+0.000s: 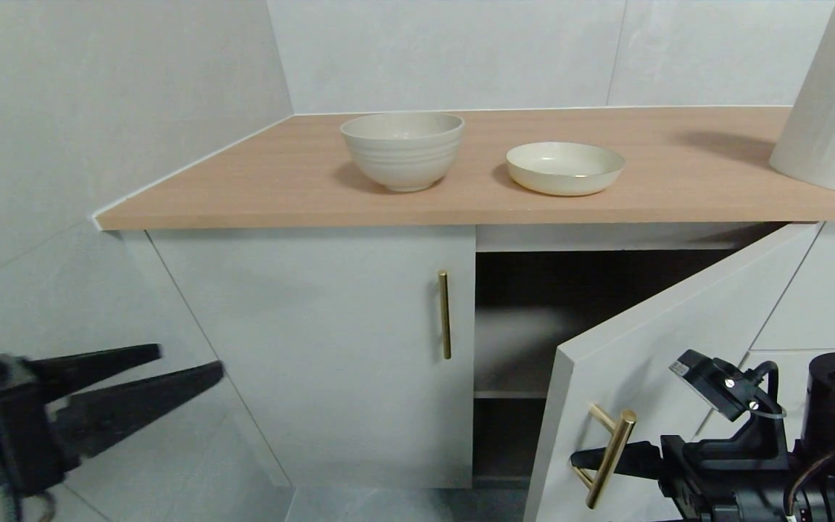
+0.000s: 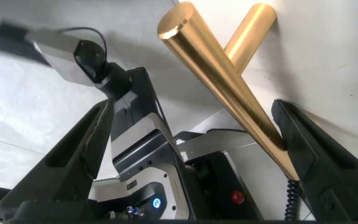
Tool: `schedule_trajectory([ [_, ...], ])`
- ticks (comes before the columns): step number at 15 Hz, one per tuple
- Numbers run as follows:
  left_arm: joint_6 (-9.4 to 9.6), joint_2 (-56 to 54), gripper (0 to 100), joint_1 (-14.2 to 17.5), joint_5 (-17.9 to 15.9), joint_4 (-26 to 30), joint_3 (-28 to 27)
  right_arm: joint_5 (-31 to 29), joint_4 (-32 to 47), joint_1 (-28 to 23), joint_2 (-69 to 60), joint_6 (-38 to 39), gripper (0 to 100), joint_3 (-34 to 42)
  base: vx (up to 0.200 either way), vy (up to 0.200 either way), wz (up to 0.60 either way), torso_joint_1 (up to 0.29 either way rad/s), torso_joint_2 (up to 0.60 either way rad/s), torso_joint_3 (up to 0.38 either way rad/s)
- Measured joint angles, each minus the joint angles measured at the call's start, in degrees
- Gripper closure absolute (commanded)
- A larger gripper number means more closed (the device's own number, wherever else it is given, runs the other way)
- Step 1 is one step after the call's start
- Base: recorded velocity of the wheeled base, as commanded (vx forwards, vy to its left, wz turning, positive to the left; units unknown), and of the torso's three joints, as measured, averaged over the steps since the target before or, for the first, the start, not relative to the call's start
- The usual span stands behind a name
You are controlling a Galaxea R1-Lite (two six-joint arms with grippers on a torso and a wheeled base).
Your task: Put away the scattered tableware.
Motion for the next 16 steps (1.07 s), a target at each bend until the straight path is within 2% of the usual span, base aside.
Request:
schedule_trajectory([
  [2, -7.18, 10.14, 0, -9.81, -0.56, -8.03, -0.34, 0.09, -0.11, 0.00, 0.05, -0.46, 0, 0.15, 0.000, 0.000, 0.00, 0.000, 0.00, 0.000],
  [4, -9.97, 19.20, 0, -16.65, -0.45, -17.69, 0.94, 0.09, -0.13, 0.00, 0.05, -0.49, 0, 0.20, 0.000, 0.000, 0.00, 0.000, 0.00, 0.000],
  [6, -11.14, 27.48, 0, -20.74, 0.48, -27.89, 2.12, 0.09, -0.13, 0.00, 0.09, -0.49, 0, 0.26, 0.000, 0.000, 0.00, 0.000, 0.00, 0.000],
  [8, -11.53, 34.28, 0, -22.38, 2.45, -39.03, 3.28, 0.09, -0.22, -0.02, 0.28, -0.50, 0, 0.23, 0.000, 0.000, 0.00, 0.000, 0.00, 0.000],
  [9, -11.42, 36.21, 0, -22.66, 3.13, -41.29, 3.88, 0.11, -0.22, -0.02, 0.33, -0.55, 0, 0.23, 0.000, 0.000, 0.00, 0.000, 0.00, 0.000],
  [11, -11.25, 37.82, 0, -22.59, 3.16, -41.86, 5.10, 0.09, -0.22, -0.06, 0.46, -0.60, 0, 0.20, 0.000, 0.000, 0.00, 0.000, 0.00, 0.000],
  [12, -10.13, 37.84, 0, -22.39, 2.63, -42.00, 6.19, 0.09, -0.24, -0.06, 0.52, -0.63, 0, 0.20, 0.000, 0.000, 0.00, 0.000, 0.00, 0.000],
  [14, -5.71, 38.34, 0, -22.14, 2.34, -42.40, 7.83, 0.05, -0.28, -0.06, 0.68, -1.15, 0, 0.17, 0.000, 0.000, 0.00, 0.000, 0.00, 0.000],
  [15, -5.45, 38.91, 0, -22.16, 2.30, -43.20, 8.20, 0.05, -0.28, -0.06, 0.74, -1.28, 0, 0.12, 0.000, 0.000, 0.00, 0.000, 0.00, 0.000],
  [16, -6.13, 39.96, 0, -22.31, 2.34, -44.79, 8.24, -0.02, -0.26, -0.06, 0.80, -1.32, 0, 0.11, 0.000, 0.000, 0.00, 0.000, 0.00, 0.000],
])
